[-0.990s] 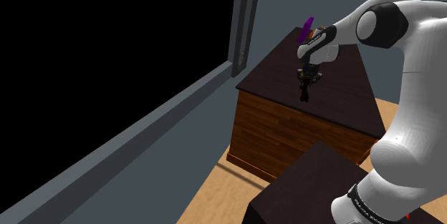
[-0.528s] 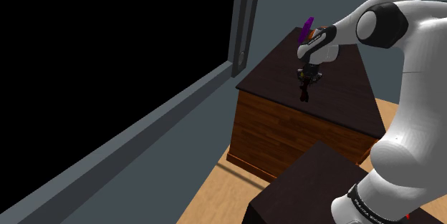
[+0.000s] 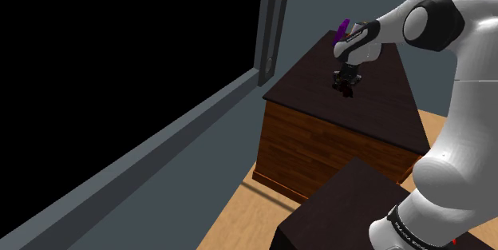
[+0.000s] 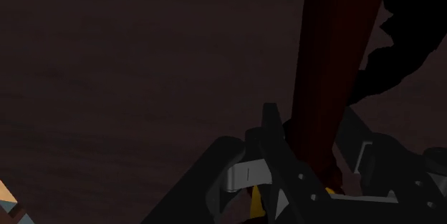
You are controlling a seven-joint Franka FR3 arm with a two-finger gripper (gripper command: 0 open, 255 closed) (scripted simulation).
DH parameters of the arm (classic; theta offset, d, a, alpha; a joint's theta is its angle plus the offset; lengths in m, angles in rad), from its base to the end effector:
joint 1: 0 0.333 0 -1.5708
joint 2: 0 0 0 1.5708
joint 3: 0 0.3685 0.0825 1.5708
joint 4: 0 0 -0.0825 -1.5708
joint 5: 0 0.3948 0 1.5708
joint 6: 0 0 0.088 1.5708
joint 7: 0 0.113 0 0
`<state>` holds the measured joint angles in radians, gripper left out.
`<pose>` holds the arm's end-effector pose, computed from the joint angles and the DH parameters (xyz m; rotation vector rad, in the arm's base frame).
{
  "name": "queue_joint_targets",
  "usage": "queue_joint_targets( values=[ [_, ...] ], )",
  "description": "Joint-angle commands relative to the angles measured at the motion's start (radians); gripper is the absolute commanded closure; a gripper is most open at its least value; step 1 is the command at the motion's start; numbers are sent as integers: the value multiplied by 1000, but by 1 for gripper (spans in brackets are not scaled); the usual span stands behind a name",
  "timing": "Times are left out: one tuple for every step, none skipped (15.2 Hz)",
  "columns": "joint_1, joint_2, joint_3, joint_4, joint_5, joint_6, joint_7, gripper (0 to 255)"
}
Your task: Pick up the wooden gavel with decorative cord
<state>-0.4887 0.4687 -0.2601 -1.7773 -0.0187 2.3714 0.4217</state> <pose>0.5274 -0.4619 0.3505 2.5286 -1.5904 0.1755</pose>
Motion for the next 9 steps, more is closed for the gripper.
queue_joint_targets(
  values=[
    [1, -15, -2, 7, -3, -22, -2, 255],
    [2, -22, -3, 11, -4, -32, -2, 255],
    [3, -29, -4, 15, -5, -43, -2, 255],
    [3, -36, -5, 19, -7, -54, -2, 255],
    [4, -42, -5, 24, -8, -65, -2, 255],
    [5, -49, -6, 29, -9, -76, -3, 255],
    [5, -55, -7, 34, -10, -87, -3, 255],
    [5, -56, -7, 34, -11, -88, -3, 255],
    [5, -56, -7, 34, -10, -88, -3, 255]
  ],
)
